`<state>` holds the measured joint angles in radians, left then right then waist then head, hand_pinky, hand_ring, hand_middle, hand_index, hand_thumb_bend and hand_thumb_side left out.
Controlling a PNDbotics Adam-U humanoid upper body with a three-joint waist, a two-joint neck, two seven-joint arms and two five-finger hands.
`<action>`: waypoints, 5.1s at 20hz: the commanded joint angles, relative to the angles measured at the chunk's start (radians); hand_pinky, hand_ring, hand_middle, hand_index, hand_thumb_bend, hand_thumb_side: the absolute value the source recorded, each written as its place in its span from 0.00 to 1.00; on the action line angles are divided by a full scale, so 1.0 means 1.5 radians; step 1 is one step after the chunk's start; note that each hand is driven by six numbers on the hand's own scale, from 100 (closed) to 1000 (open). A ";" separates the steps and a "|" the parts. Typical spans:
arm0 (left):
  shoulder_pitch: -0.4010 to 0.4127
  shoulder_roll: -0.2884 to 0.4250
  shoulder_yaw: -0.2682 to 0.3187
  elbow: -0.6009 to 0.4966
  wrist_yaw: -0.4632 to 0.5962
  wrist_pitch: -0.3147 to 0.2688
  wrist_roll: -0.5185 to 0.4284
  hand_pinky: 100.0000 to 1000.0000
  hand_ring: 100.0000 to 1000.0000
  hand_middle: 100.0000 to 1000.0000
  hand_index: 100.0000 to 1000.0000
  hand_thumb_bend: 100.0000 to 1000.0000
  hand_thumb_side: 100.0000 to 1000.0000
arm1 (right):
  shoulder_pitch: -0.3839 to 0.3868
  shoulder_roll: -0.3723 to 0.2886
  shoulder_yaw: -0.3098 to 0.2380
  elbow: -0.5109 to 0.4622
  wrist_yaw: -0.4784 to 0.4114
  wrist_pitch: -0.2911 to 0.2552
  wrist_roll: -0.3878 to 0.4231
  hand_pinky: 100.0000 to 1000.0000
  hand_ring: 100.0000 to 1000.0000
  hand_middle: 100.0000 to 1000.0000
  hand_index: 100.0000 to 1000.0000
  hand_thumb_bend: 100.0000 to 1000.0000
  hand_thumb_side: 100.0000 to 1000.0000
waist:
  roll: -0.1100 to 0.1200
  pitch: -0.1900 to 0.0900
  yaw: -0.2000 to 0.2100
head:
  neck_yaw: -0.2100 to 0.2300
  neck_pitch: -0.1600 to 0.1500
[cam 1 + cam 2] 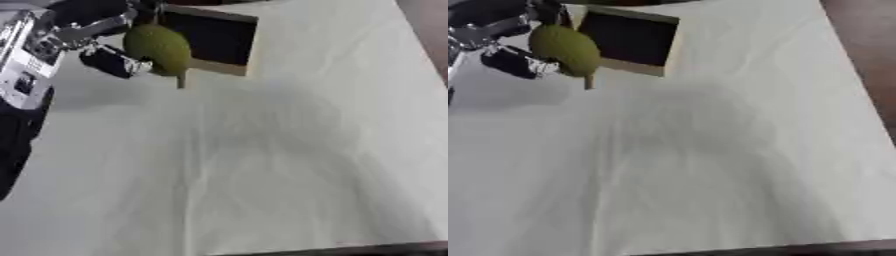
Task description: Pick up objects on the table and place them in the box.
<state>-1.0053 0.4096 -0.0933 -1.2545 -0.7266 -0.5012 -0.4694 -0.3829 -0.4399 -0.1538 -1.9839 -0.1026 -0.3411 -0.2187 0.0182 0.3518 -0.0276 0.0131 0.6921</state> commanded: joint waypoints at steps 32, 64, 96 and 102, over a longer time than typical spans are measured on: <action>-0.126 -0.025 0.174 0.221 -0.405 0.083 0.335 0.41 0.34 0.47 0.51 0.02 0.00 | -0.095 0.084 0.065 -0.011 -0.081 0.013 0.101 0.77 0.71 0.55 0.74 0.00 0.50 | -0.031 0.041 -0.136 | 0.151 -0.064; -0.121 -0.035 0.195 0.288 -0.526 0.162 0.345 0.87 0.81 0.84 0.95 0.30 0.00 | -0.108 0.111 0.069 -0.011 -0.096 0.024 0.112 0.77 0.71 0.55 0.74 0.00 0.51 | -0.035 0.050 -0.155 | 0.160 -0.064; -0.083 -0.033 0.116 -0.043 -0.234 0.090 0.133 0.82 0.75 0.79 0.90 0.01 0.00 | -0.085 0.085 0.058 -0.011 -0.093 0.018 0.095 0.77 0.70 0.55 0.74 0.00 0.49 | -0.038 0.013 -0.114 | 0.141 -0.021; -0.083 -0.029 0.110 -0.086 -0.177 0.106 0.074 0.82 0.75 0.80 0.90 0.04 0.00 | -0.088 0.085 0.058 -0.011 -0.095 0.017 0.092 0.77 0.70 0.55 0.74 0.00 0.49 | -0.039 0.013 -0.114 | 0.143 -0.018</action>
<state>-1.1096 0.3427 0.0730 -1.3509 -1.0127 -0.3448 -0.3426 -0.5018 -0.2841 -0.0561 -1.9839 -0.2437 -0.3151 -0.0753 -0.0391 0.4007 -0.1970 0.2267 0.6591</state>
